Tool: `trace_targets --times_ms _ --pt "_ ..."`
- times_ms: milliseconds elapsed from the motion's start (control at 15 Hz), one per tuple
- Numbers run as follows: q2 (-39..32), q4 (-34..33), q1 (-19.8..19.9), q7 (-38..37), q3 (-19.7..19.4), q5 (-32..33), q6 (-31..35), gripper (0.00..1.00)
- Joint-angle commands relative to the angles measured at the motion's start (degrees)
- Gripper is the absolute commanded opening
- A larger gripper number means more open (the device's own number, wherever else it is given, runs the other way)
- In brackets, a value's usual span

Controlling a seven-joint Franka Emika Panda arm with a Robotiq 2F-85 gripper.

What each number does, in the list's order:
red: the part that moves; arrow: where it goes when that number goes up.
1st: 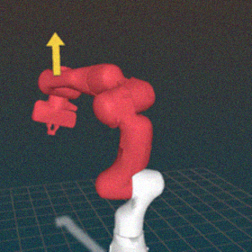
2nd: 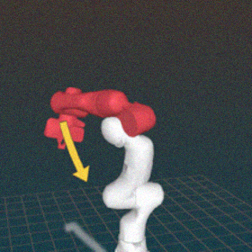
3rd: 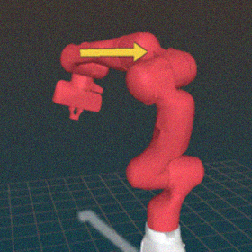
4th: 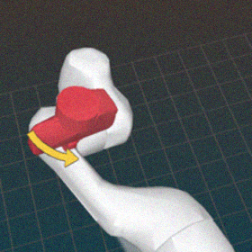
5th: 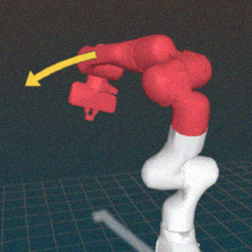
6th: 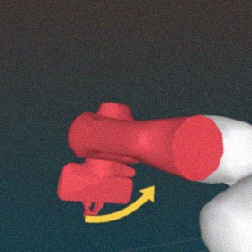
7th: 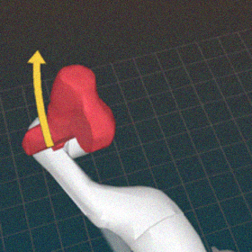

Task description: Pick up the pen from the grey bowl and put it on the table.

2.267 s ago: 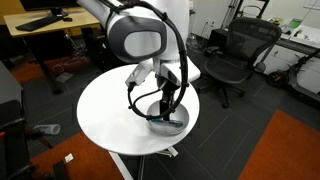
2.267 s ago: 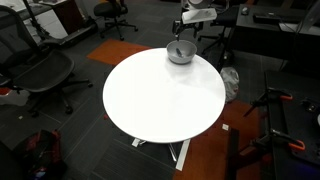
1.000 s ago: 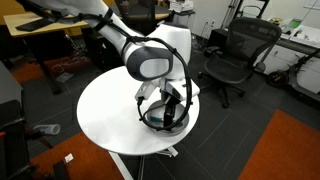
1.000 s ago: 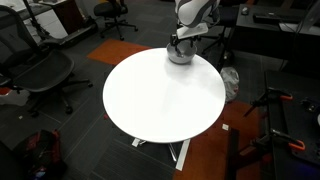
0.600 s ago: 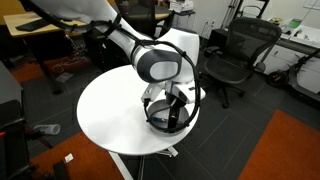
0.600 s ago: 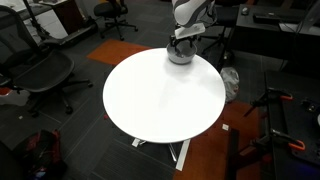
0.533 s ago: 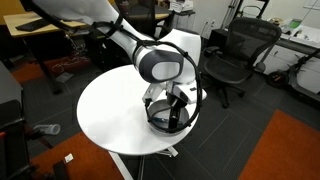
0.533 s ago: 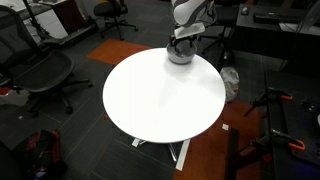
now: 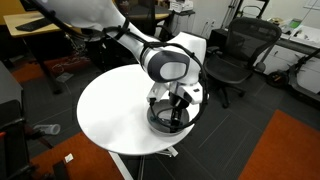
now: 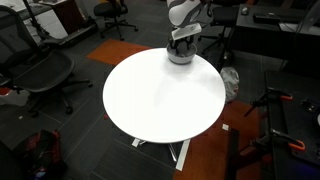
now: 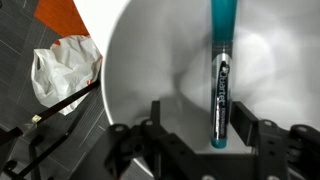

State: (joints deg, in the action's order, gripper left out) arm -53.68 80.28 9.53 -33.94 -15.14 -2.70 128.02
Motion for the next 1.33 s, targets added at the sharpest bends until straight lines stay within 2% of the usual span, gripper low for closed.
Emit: trace_targets --times_ms 0,333,400,533,867,1267 --pt "-2.12 -4.21 1.12 1.48 0.92 -1.17 -3.51 0.42" --pt "-2.70 -5.05 0.58 0.90 0.86 -0.83 -3.99 0.05" --pt "-2.33 -4.57 0.34 0.78 0.79 -0.71 -3.60 0.00" --pt "-1.20 -3.07 -0.30 0.33 0.53 -0.46 -2.62 0.05" --pt "2.68 1.76 -2.67 -0.35 -0.14 0.47 0.71 0.05" --pt "9.39 10.09 -6.98 -1.72 -2.40 2.73 9.55 0.05"
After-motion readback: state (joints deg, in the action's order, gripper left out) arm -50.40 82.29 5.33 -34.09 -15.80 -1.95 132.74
